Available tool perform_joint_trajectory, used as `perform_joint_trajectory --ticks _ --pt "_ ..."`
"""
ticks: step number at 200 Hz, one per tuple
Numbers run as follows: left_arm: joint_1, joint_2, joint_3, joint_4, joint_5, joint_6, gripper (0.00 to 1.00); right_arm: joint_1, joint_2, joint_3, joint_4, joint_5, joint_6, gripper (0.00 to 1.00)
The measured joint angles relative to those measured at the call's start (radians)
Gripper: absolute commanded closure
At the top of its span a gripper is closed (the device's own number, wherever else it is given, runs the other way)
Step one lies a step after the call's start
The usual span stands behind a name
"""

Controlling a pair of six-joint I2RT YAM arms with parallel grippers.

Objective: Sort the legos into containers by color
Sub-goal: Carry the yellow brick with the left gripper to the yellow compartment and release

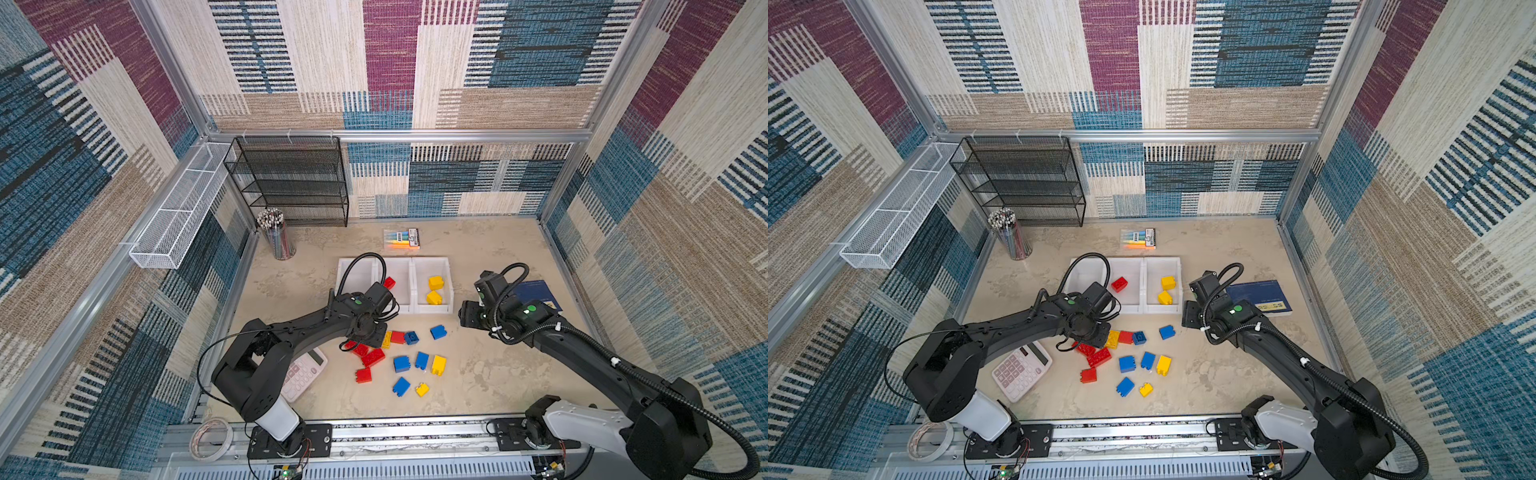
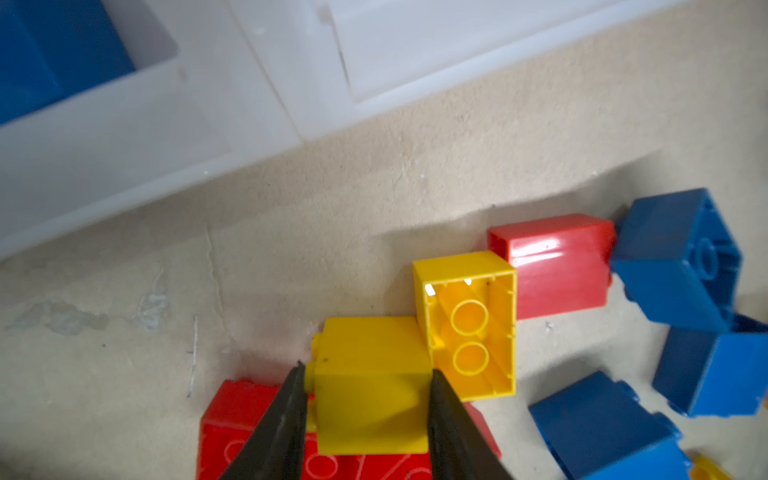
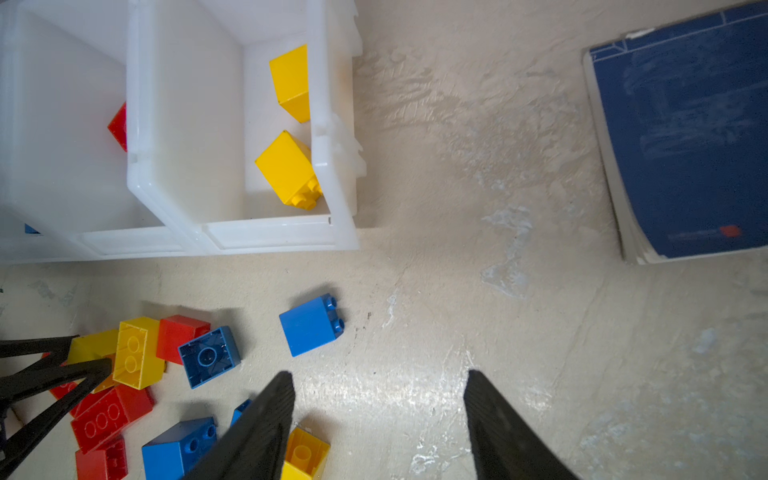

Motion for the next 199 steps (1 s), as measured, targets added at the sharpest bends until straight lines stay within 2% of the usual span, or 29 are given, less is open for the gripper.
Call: perform_joint_trajectory --ticks 40,69,158,199 --pt "0.0 -0.084 0.075 -0.041 0.007 0.011 0.61 -0.001 -0.015 0.027 -0.018 0.015 0.0 0.32" --pt "0.0 -0.069 0.202 -0.05 0.034 0.031 0.62 -0.014 -0.028 0.057 -0.032 0.036 -0.006 0.32" --pt "-0.018 0.381 0.777 -0.048 0.142 0.18 0.62 -0.056 -0.127 0.037 -0.068 0.051 -0.008 0.33" --pt "-0.02 0.564 0.963 -0.072 0.161 0.243 0.61 -0.058 -0.17 0.037 -0.104 0.055 0.017 0.34"
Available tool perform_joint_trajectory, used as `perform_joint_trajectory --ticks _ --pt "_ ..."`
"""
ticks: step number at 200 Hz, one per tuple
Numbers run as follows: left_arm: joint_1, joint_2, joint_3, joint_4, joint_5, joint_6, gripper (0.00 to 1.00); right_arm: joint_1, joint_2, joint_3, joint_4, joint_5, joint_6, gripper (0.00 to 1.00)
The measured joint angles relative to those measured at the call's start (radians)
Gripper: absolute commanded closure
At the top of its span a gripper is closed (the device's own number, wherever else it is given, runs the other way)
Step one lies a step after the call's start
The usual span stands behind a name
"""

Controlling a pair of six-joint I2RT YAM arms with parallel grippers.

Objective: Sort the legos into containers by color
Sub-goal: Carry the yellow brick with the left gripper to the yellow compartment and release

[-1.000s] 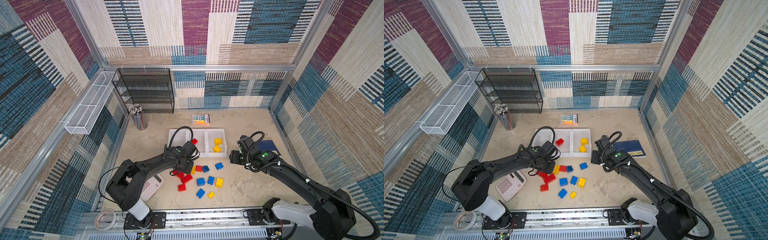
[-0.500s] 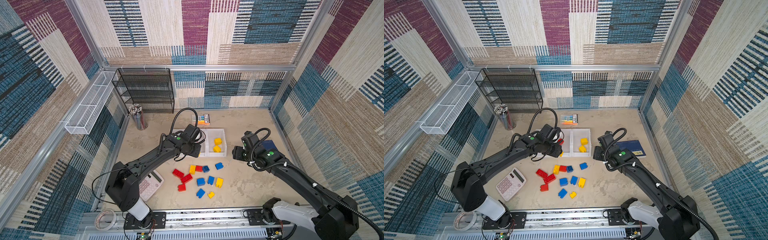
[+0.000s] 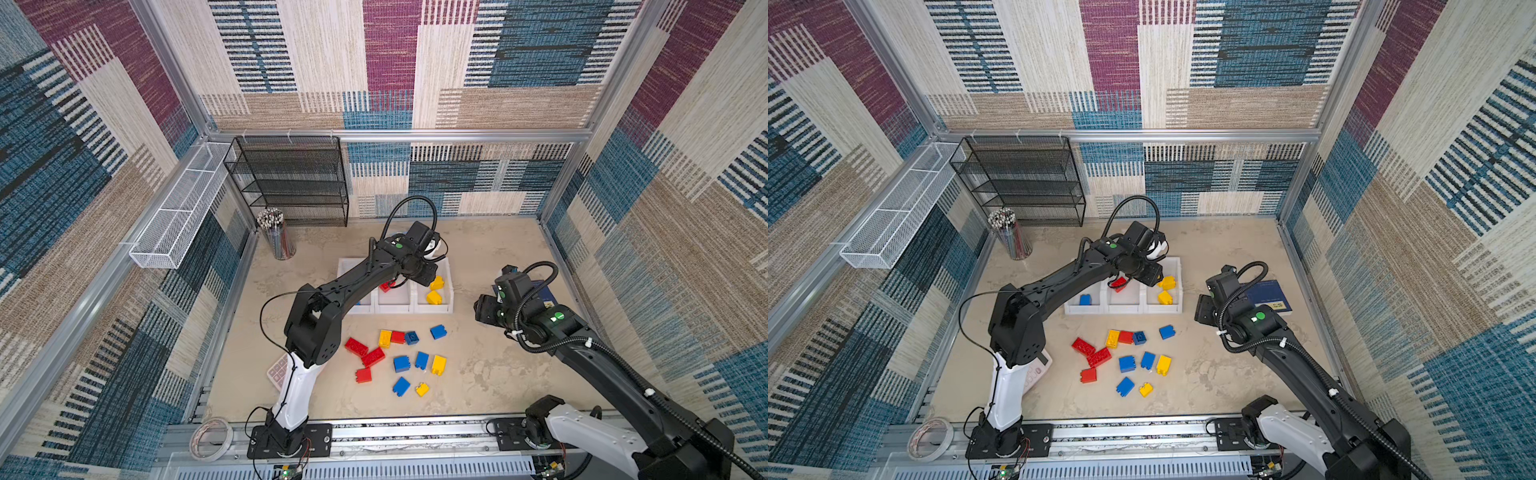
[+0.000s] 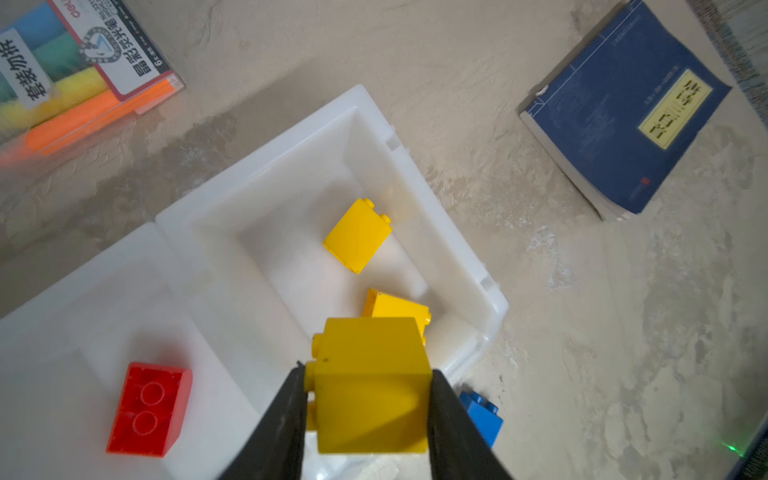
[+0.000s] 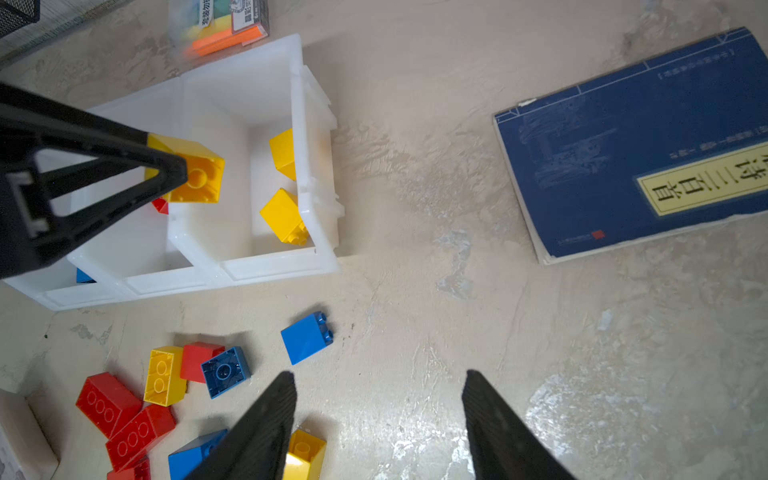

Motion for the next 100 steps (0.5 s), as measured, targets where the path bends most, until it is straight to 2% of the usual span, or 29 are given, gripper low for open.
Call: perform_joint_trajectory --ticks 48,100 --pt "-0.002 0.071 0.07 -0.022 -0.001 0.011 0.46 0.0 -0.035 -0.019 -0.037 -0.003 0.021 0.34" --pt "-0.002 0.031 0.061 -0.029 -0.001 0.007 0.42 0.0 -0.032 -0.019 -0.055 -0.001 0.019 0.33"
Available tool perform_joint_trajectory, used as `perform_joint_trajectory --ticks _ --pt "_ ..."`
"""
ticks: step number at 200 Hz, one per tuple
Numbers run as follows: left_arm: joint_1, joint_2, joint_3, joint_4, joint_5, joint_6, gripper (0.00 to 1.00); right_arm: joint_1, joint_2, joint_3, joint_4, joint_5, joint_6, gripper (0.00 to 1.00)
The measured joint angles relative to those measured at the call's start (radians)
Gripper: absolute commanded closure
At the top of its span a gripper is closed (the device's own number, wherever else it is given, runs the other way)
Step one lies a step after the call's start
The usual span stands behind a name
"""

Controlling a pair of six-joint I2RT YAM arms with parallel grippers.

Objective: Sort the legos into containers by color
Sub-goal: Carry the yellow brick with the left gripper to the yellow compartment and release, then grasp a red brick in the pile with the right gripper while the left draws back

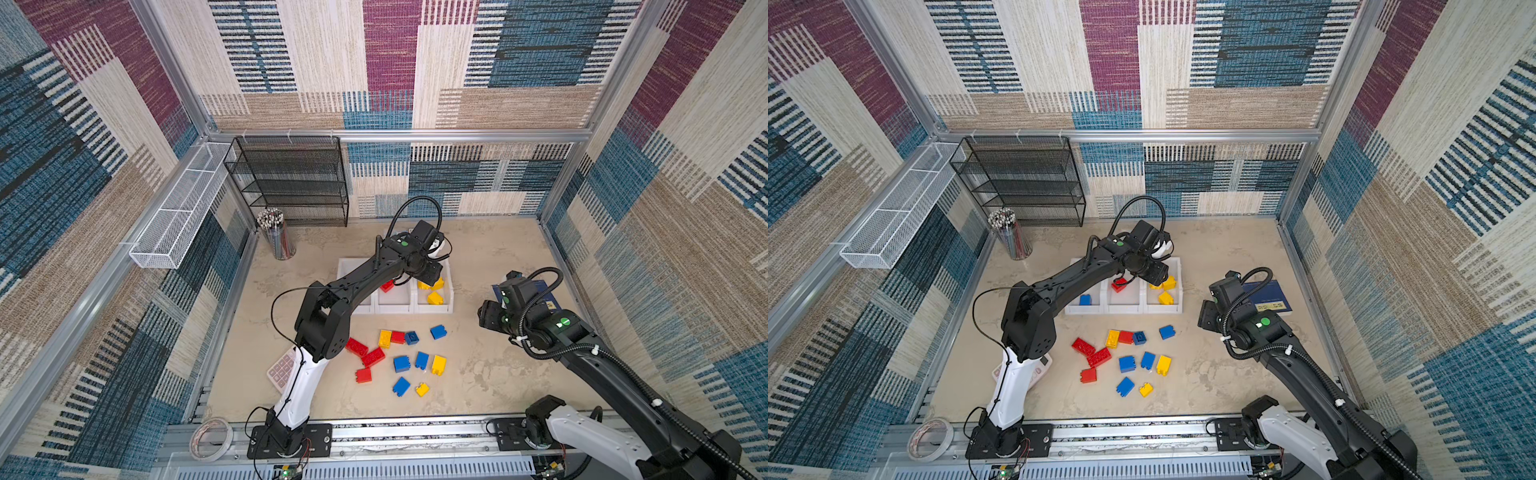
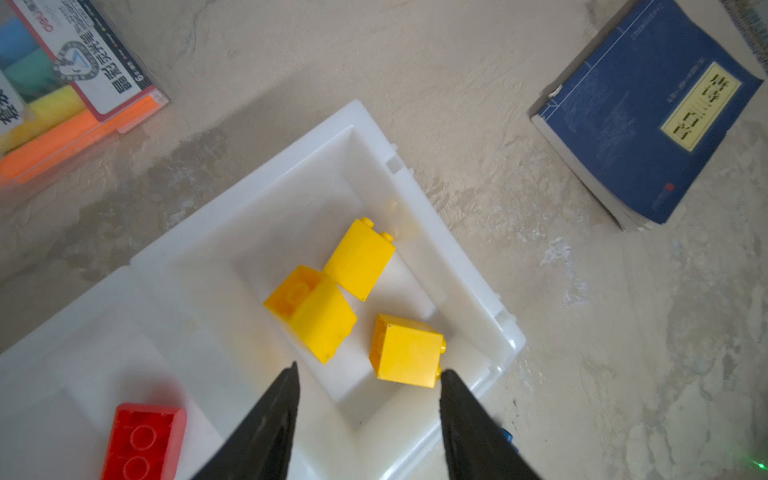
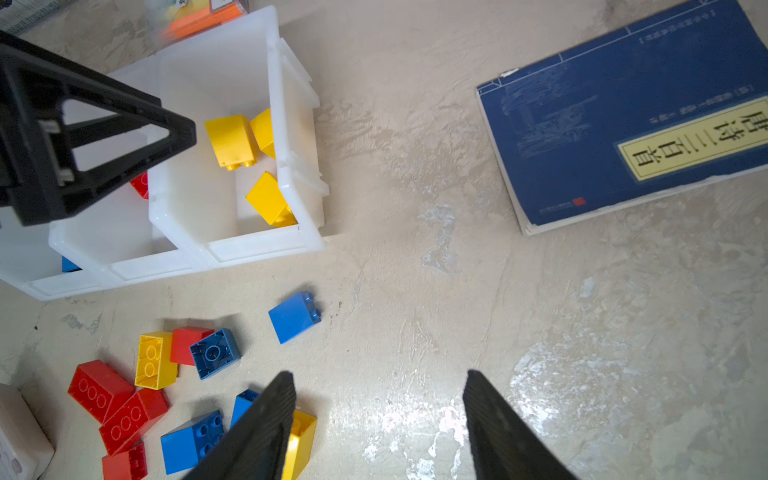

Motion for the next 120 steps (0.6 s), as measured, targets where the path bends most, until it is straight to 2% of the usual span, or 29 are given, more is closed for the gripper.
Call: perform_joint_trajectory --ticks 34,65,120 --pt "0.01 -0.152 -0.143 0.035 -0.005 -0.005 0.42 0.0 0.006 0.0 0.001 -0.003 -0.012 0.33" --pt "0.042 -0.373 -0.446 0.128 -0.023 -0.023 0.42 0.0 0.006 -0.016 0.012 -0.033 -0.035 0.33" --pt "0.104 -0.761 -0.883 0.167 -0.085 -0.113 0.39 0.044 0.066 -0.019 0.092 -0.119 -0.089 0.35"
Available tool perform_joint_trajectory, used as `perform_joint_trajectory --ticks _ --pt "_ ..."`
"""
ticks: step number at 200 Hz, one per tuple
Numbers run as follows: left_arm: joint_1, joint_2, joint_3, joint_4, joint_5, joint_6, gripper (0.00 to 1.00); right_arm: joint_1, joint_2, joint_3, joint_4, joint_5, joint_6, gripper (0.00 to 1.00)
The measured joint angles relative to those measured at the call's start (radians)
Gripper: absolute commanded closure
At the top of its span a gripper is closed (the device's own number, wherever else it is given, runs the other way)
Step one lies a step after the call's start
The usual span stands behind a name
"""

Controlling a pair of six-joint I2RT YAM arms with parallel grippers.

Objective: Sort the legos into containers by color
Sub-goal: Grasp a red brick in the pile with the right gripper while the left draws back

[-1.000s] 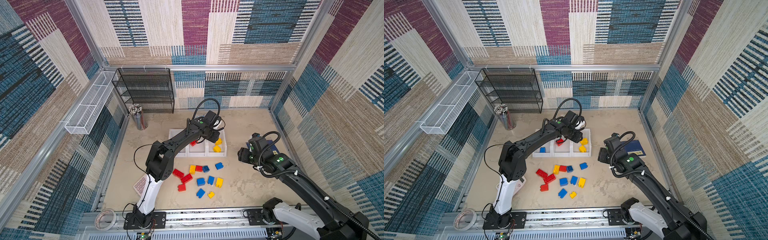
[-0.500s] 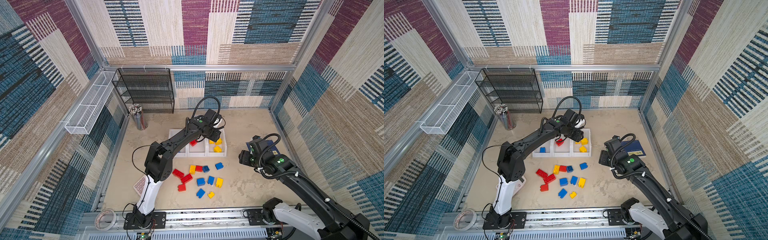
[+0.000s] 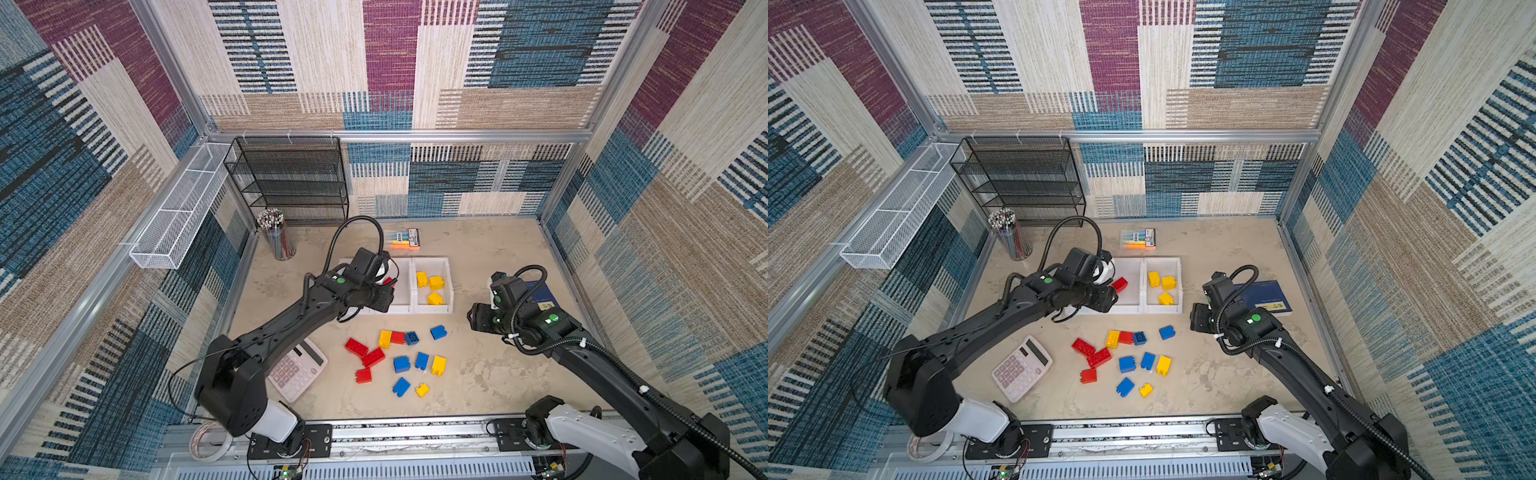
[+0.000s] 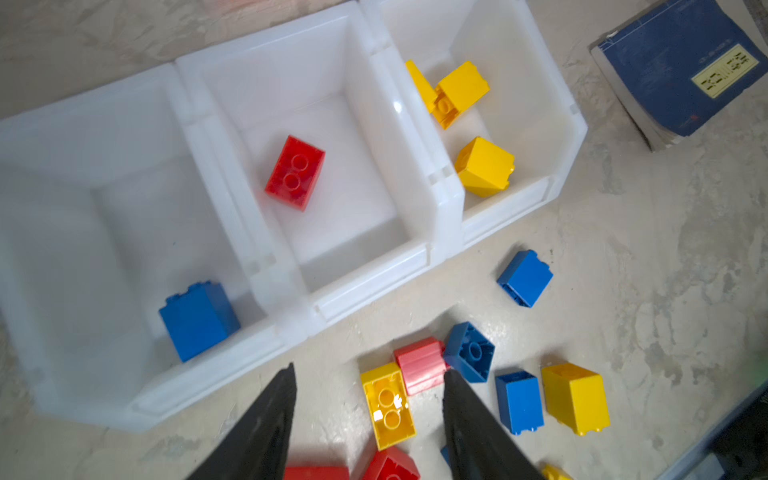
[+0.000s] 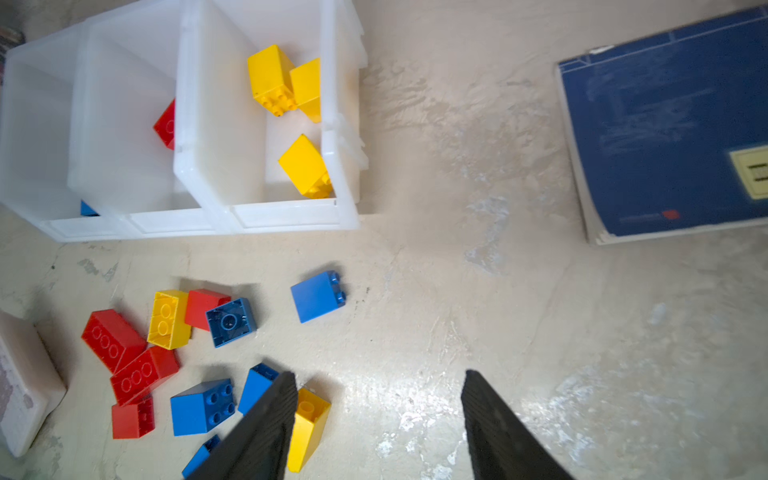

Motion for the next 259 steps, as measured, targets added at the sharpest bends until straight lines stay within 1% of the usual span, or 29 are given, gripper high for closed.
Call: perform_joint_trajectory --ticks 26,63,99,131,156,204,231,259 --pt "0.013 -0.166 -0.12 -0.003 -0.051 -0.038 0.38 0.09 0.071 0.021 0.045 0.0 -0.012 0.35" --pt "0.066 -0.335 -0.2 -0.047 -0.116 -0.091 0.37 0.248 0.251 0.108 0.114 0.005 -0.027 0.35" --pt "0.087 -0.447 -0.237 -0.087 -0.158 -0.119 0.37 0.365 0.432 0.219 0.171 0.006 -0.047 0.34" --pt "0.093 -0.525 -0.266 -0.121 -0.198 -0.153 0.37 0.454 0.621 0.357 0.191 0.01 -0.078 0.34" --pt "0.097 -0.586 -0.292 -0.16 -0.225 -0.182 0.36 0.517 0.741 0.462 0.197 0.005 -0.109 0.34" --pt "0.117 -0.729 -0.312 -0.232 -0.281 -0.231 0.36 0.601 0.934 0.617 0.197 -0.008 -0.175 0.34" --pt "0.123 -0.79 -0.328 -0.267 -0.298 -0.252 0.35 0.608 1.018 0.684 0.192 -0.021 -0.207 0.34" --pt "0.126 -0.807 -0.336 -0.284 -0.304 -0.261 0.35 0.608 1.078 0.745 0.187 -0.019 -0.241 0.34"
